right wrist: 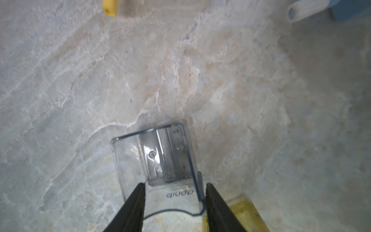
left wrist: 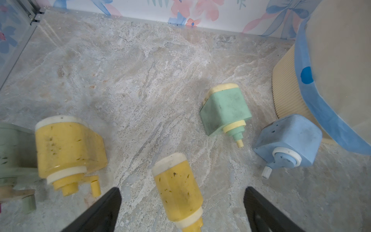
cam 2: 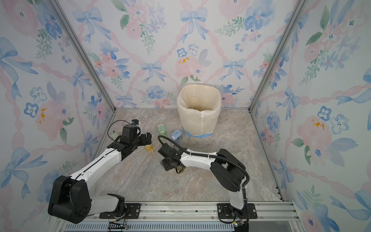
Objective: Take out the pencil sharpener tray and clean the shavings
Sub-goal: Move the container to the center of the board.
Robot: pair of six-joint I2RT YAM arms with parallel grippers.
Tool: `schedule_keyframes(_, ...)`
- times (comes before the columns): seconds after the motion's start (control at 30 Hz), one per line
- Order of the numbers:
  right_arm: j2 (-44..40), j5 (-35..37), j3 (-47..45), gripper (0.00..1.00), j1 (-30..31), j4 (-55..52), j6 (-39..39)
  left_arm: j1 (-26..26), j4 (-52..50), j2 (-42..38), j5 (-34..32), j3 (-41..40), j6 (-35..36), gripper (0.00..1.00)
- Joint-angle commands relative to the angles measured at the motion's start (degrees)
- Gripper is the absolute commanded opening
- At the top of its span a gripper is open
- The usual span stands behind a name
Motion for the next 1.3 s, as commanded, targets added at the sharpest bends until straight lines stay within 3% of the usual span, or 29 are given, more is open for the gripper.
schedule_keyframes(0.0,-2.63,-1.26,-1.97,0.49,0.97,0.19,1.85,-1.11,-0.64,-0.08,-1.54,-1.55,-2.75,0.98)
schedule_keyframes(0.5,-12.68,5.01,-6.00,0.52,3.71,-2.09,1.43,-5.98,0.15,-2.83,-15.27,-6.61,-10.15,0.98)
schedule_keyframes(0.73,-17.47,7.99,-8.92,0.57,2.75,-0.33,0.56,-7.62,5.79,-1.97,-17.80,-8.13,-13.38,0.98)
schedule_keyframes(0.87,-20.56,8.75,-11.31,0.67,0.55,0.33,1.06,-10.66,8.40,-0.58,-22.41,-8.48,-16.59,0.98)
schedule_keyframes(1.03,-25.48,8.58,-14.96,0.86,-2.74,2.23,1.40,-11.13,12.24,1.94,-22.30,-11.56,-19.72,0.98)
schedule_keyframes(1.27,-32.04,7.45,-19.83,1.00,-6.37,5.63,1.23,-11.54,17.36,6.38,-23.95,-12.89,-20.52,0.98)
